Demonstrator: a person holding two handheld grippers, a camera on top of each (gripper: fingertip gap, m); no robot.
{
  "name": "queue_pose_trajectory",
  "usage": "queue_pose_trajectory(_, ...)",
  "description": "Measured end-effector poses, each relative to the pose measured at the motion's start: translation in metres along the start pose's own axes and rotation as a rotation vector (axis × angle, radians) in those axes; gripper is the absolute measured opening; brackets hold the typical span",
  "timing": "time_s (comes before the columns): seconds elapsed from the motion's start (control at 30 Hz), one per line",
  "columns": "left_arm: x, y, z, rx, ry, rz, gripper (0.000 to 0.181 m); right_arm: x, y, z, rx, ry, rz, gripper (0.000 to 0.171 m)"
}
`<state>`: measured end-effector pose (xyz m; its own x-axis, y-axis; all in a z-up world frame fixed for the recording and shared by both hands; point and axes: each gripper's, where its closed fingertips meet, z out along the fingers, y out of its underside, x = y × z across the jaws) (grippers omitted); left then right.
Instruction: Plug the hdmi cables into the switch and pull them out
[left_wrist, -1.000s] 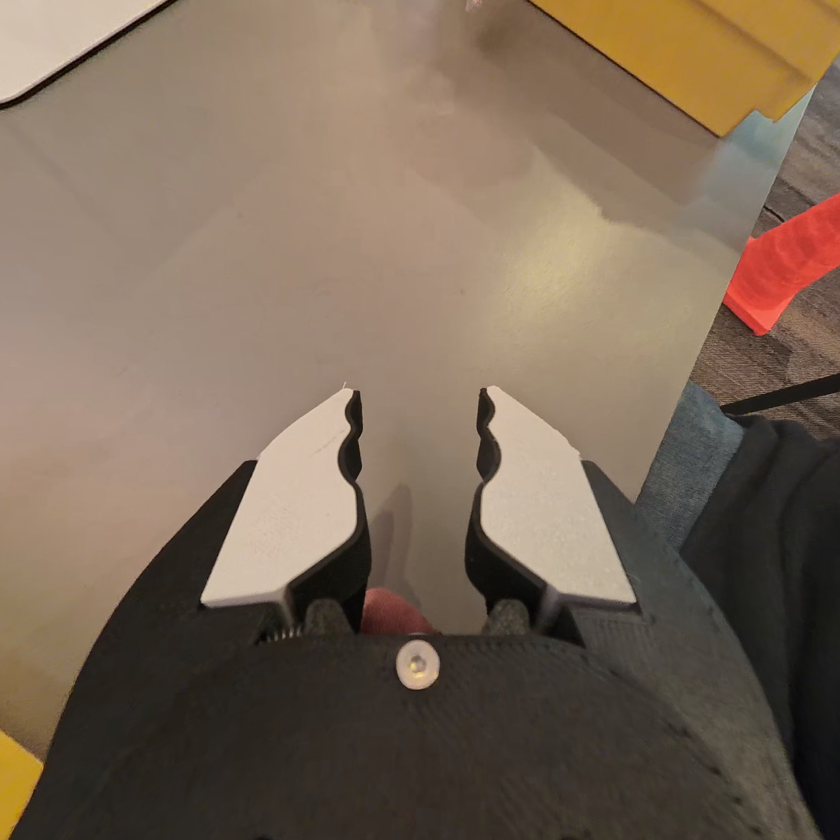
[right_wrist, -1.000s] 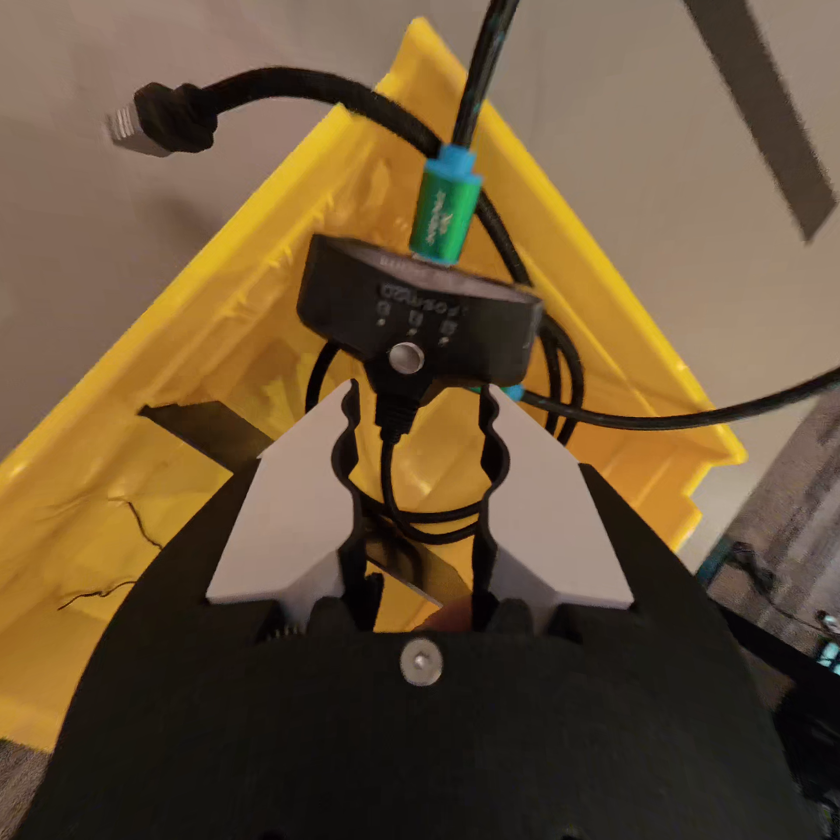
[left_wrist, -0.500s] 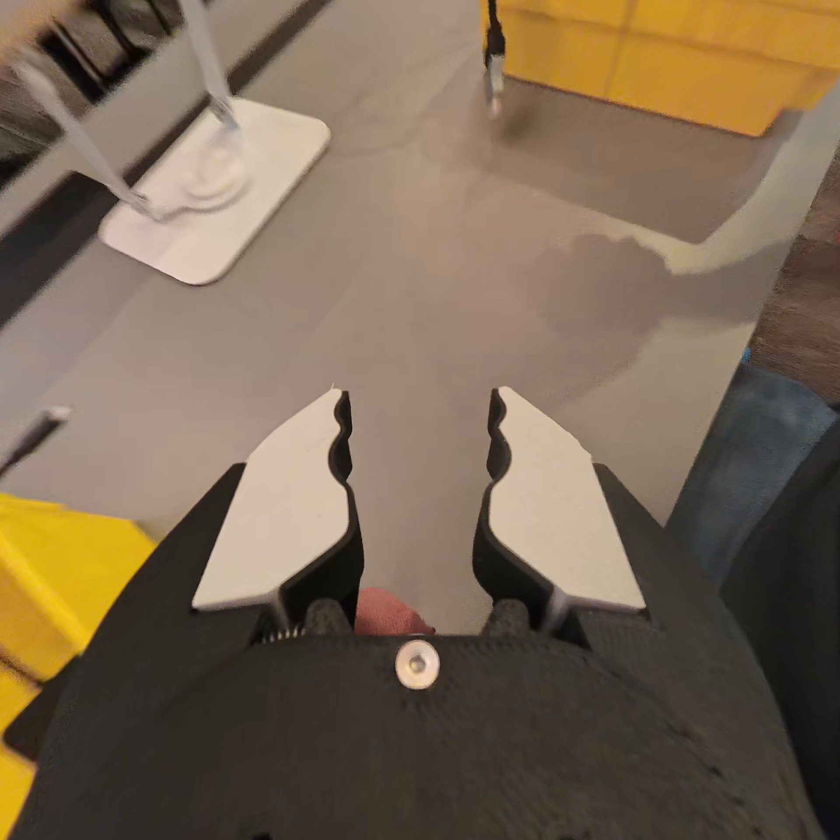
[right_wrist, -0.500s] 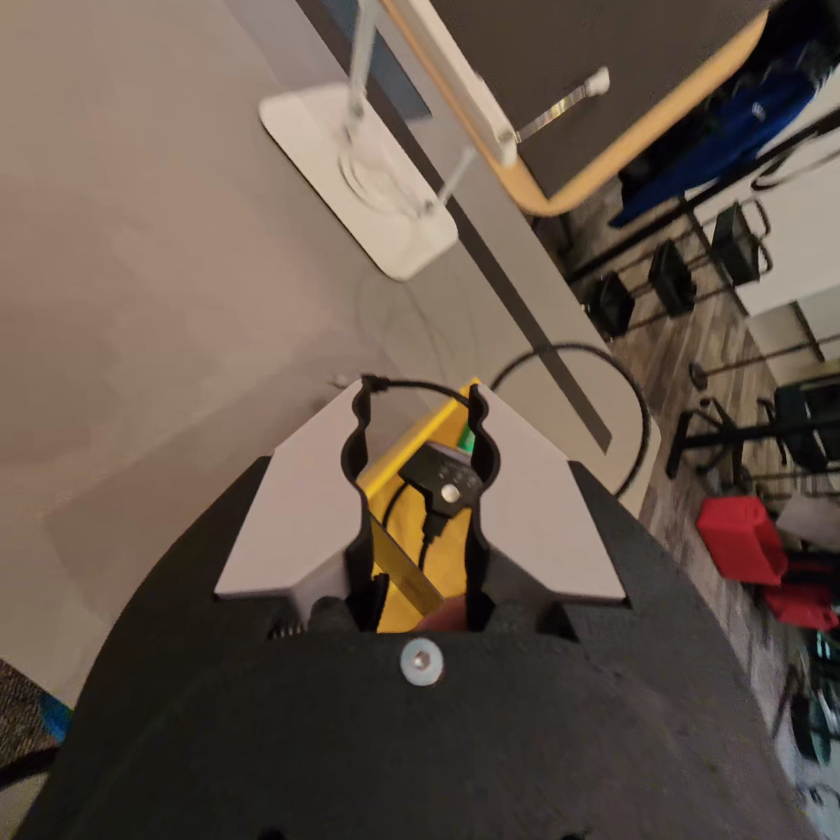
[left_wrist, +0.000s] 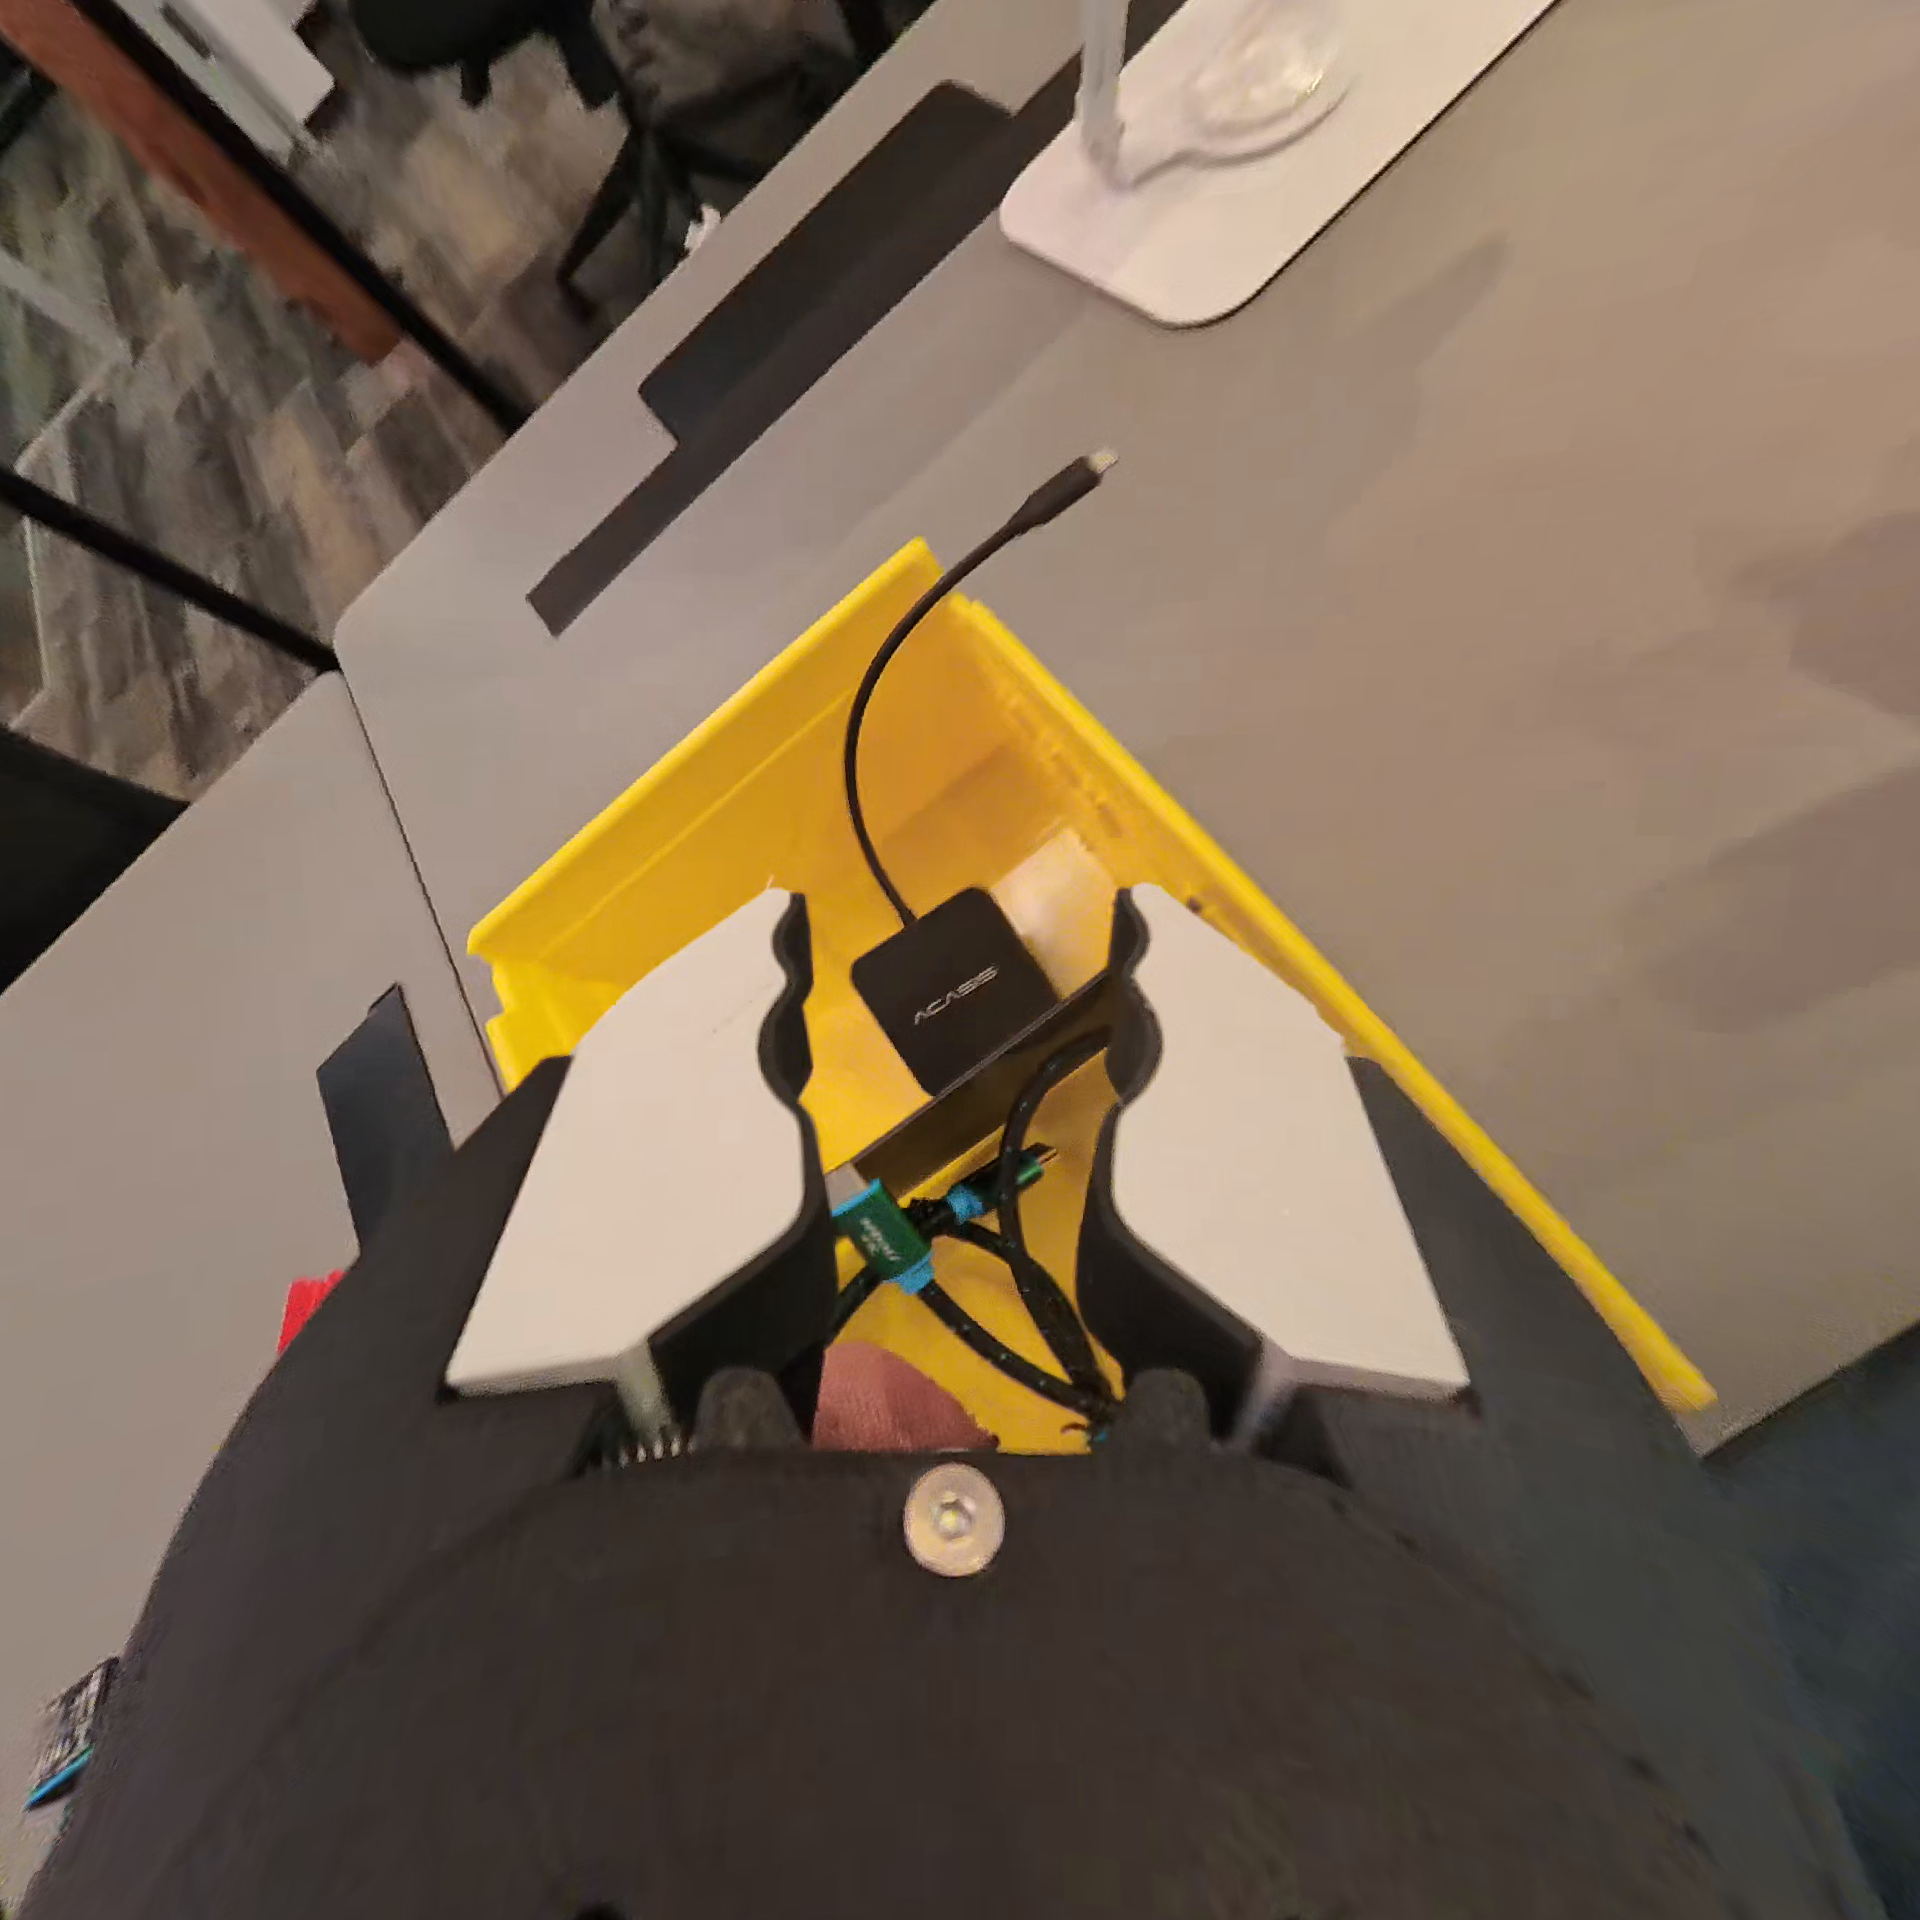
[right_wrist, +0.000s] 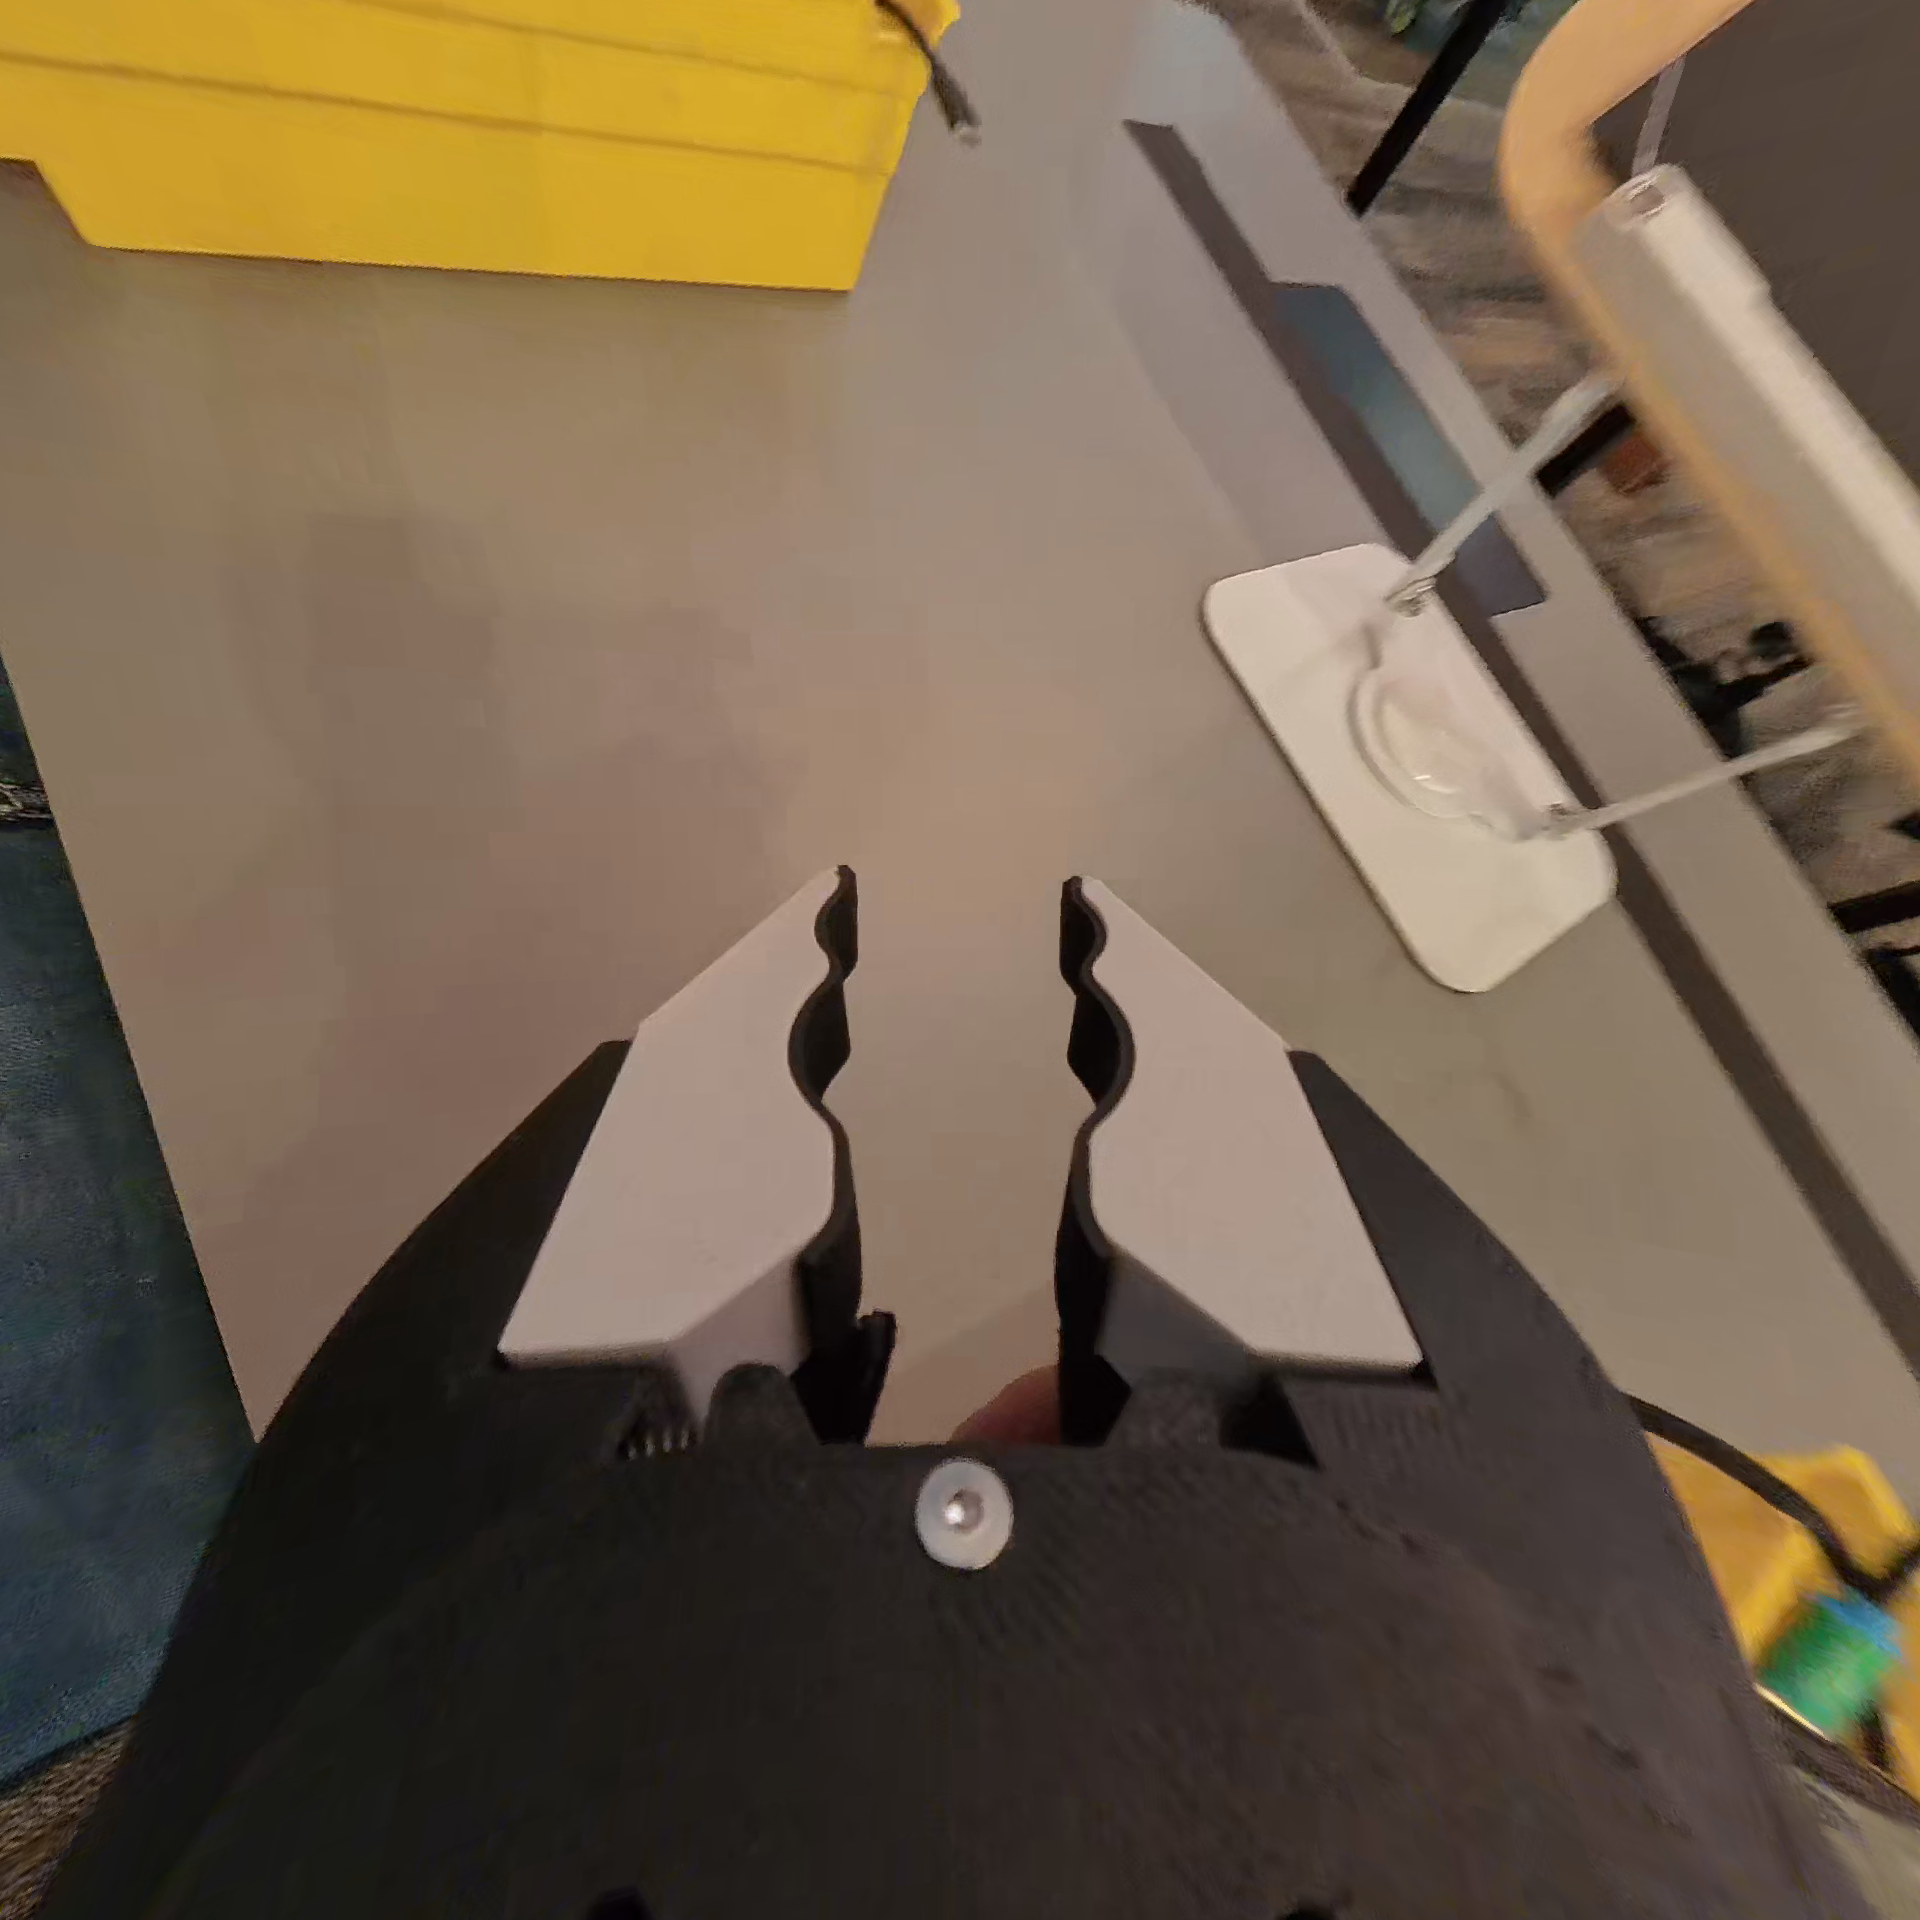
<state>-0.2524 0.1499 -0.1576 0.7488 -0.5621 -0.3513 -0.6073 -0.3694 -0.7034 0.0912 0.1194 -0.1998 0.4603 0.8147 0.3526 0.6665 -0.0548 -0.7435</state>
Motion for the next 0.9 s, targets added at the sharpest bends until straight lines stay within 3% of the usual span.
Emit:
queue_pose_trajectory(0.3,-0.021,0.014,0.073,-0.209,0.008,0.075,0.049,-0.042,0.036,0.054,-0.018,-0.135,0.1,0.036)
queue_pose_trajectory(0.5,-0.035,0.052,0.126,-0.482,0.046,0.078,0.048,-0.058,0.045,0.066,-0.019,-0.173,0.109,0.035)
queue_pose_trajectory(0.57,-0.035,0.059,0.137,-0.529,0.061,0.067,0.035,-0.061,0.049,0.069,-0.023,-0.179,0.11,0.035)
queue_pose_trajectory(0.67,-0.032,0.067,0.149,-0.558,0.082,0.054,0.009,-0.063,0.053,0.071,-0.02,-0.188,0.125,0.035)
queue_pose_trajectory(0.77,-0.034,0.065,0.149,-0.534,0.051,0.076,0.004,-0.063,0.057,0.072,-0.019,-0.191,0.136,0.034)
queue_pose_trajectory(0.9,-0.049,0.031,0.129,-0.386,-0.04,0.056,0.003,-0.062,0.06,0.071,-0.003,-0.195,0.158,0.033)
